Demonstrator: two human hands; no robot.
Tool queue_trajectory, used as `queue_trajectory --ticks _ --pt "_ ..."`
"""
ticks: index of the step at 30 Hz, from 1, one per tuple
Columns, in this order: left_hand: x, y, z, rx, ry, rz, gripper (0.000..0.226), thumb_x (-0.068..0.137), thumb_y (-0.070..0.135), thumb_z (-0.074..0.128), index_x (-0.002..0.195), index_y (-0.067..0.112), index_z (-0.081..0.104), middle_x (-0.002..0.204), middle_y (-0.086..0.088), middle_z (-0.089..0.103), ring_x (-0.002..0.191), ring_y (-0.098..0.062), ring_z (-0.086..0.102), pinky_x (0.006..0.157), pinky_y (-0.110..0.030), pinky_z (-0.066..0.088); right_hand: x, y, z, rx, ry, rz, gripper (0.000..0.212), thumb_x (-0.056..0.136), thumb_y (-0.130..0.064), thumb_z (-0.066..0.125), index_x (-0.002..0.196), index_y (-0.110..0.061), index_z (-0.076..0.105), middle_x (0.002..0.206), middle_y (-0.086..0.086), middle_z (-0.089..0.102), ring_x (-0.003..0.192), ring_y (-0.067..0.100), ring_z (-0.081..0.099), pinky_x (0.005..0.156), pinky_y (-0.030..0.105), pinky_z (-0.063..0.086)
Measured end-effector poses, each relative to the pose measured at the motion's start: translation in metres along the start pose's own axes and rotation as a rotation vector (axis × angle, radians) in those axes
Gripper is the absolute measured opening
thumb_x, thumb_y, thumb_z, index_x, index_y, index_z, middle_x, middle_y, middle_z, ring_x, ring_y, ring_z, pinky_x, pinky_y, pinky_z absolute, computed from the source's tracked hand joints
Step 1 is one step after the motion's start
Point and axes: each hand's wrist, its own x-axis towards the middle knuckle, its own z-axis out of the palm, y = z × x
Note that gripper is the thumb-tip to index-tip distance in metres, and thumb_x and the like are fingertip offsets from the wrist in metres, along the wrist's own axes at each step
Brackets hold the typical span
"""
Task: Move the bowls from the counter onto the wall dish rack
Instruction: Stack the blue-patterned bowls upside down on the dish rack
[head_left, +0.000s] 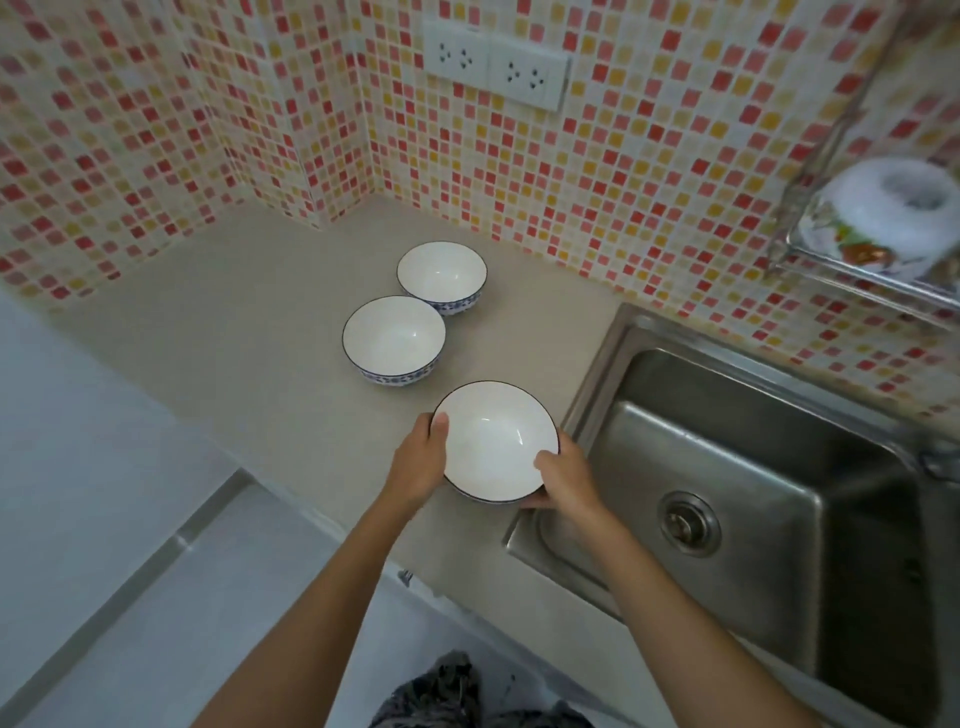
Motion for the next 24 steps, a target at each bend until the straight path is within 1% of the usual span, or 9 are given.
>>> queue_trajectory --ticks 2,4,7,13,15,19,21,23,24 --pt "0.001 0.021 0.0 -0.112 -0.049 0.005 0.042 0.092 0.055 0.031 0.121 0.031 0.05 0.125 -0.002 0.057 0.11 -0.026 0.056 0.084 -0.046 0.055 -0.01 -0.011 -0.013 0.171 -0.057 0.02 0.049 0.078 -0.004 0.046 0.122 -0.022 0.056 0.117 0.006 0.059 0.091 0.023 0.06 0.071 0.054 0.06" --pt "-0.001 0.045 0.003 -0.187 -0.109 0.032 0.037 0.096 0.049 0.033 0.123 0.033 0.051 0.125 0.001 0.057 0.109 -0.022 0.058 0.067 -0.037 0.058 -0.021 -0.022 -0.033 0.346 -0.139 0.056 0.053 0.069 -0.014 0.055 0.121 -0.021 0.056 0.117 0.011 0.059 0.09 0.029 0.06 0.074 0.052 0.06" --pt "-0.006 0.078 0.019 -0.205 -0.208 0.13 0.032 0.098 0.044 0.032 0.12 0.032 0.052 0.124 0.0 0.057 0.104 -0.018 0.059 0.057 -0.031 0.056 -0.039 -0.039 -0.067 0.533 -0.237 0.075 0.068 0.064 -0.021 0.064 0.13 -0.017 0.05 0.128 0.016 0.054 0.105 0.036 0.058 0.07 0.048 0.058" --pt "-0.03 0.175 0.071 -0.227 -0.34 0.29 0.037 0.099 0.046 0.03 0.126 0.03 0.048 0.123 0.0 0.055 0.104 -0.021 0.056 0.068 -0.035 0.055 -0.083 -0.087 -0.153 0.705 -0.323 -0.138 0.068 0.066 -0.028 0.075 0.13 -0.012 0.054 0.128 0.02 0.061 0.108 0.042 0.064 0.074 0.055 0.059" --pt "-0.043 0.21 0.089 -0.222 -0.402 0.409 0.04 0.098 0.05 0.027 0.128 0.034 0.048 0.12 0.003 0.058 0.102 -0.017 0.058 0.068 -0.032 0.054 -0.1 -0.103 -0.181 0.733 -0.293 -0.222 0.074 0.061 -0.028 0.083 0.127 -0.012 0.056 0.122 0.018 0.066 0.108 0.041 0.064 0.076 0.056 0.059" --pt "-0.061 0.27 0.126 -0.208 -0.465 0.537 0.036 0.097 0.052 0.028 0.115 0.038 0.056 0.107 0.01 0.063 0.096 -0.014 0.062 0.058 -0.026 0.055 -0.123 -0.124 -0.227 0.788 -0.207 -0.351 0.09 0.046 -0.031 0.094 0.126 -0.011 0.057 0.122 0.018 0.067 0.107 0.041 0.065 0.065 0.051 0.06" --pt "-0.063 0.29 0.146 -0.133 -0.388 0.631 0.036 0.097 0.051 0.028 0.108 0.037 0.06 0.106 0.009 0.065 0.099 -0.017 0.063 0.069 -0.03 0.058 -0.13 -0.13 -0.247 0.813 -0.169 -0.403 0.095 0.047 -0.03 0.094 0.13 -0.011 0.054 0.132 0.019 0.059 0.114 0.042 0.061 0.065 0.05 0.06" --pt "-0.067 0.301 0.164 -0.153 -0.252 0.74 0.04 0.099 0.046 0.025 0.107 0.031 0.062 0.105 0.009 0.064 0.1 -0.015 0.061 0.085 -0.032 0.051 -0.137 -0.135 -0.264 0.851 -0.115 -0.44 0.097 0.046 -0.03 0.095 0.132 -0.011 0.052 0.137 0.02 0.053 0.117 0.042 0.059 0.066 0.05 0.06" --pt "-0.07 0.303 0.171 -0.152 -0.177 0.816 0.039 0.1 0.041 0.026 0.109 0.027 0.061 0.105 0.007 0.064 0.101 -0.015 0.06 0.086 -0.03 0.047 -0.14 -0.136 -0.272 0.874 -0.083 -0.453 0.099 0.043 -0.03 0.096 0.13 -0.01 0.053 0.136 0.02 0.053 0.116 0.042 0.06 0.067 0.05 0.061"
